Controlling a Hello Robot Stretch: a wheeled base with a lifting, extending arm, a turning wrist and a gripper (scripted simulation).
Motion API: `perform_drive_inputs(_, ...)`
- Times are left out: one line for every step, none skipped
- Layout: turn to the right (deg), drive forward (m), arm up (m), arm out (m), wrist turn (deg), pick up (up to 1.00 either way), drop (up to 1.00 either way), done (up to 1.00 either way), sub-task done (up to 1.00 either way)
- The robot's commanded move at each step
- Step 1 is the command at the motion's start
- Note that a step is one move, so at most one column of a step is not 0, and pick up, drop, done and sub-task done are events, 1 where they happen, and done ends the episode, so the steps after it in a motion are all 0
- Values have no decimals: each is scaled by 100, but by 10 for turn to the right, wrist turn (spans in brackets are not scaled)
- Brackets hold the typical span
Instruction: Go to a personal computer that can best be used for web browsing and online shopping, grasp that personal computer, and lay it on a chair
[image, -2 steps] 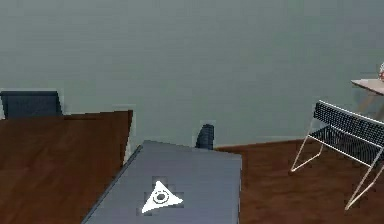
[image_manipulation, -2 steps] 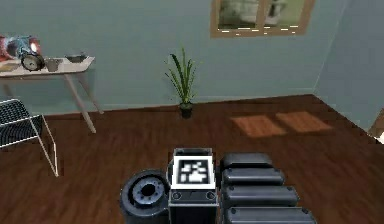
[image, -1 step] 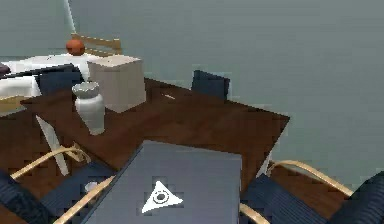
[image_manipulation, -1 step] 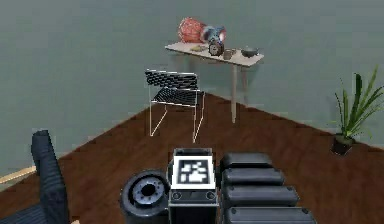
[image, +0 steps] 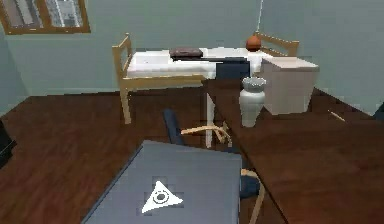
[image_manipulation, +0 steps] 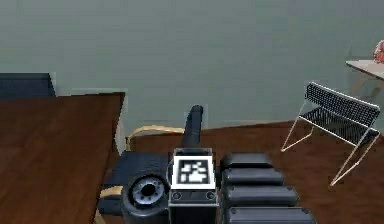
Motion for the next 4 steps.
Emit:
perform_drive_inputs(-240,0,0,0,0,0,0,0,0)
perform_drive_inputs(0,75,0,0,0,0,0,0,0)
perform_drive_inputs(120,0,0,0,0,0,0,0,0)
perform_drive_inputs(0,65,0,0,0,0,0,0,0)
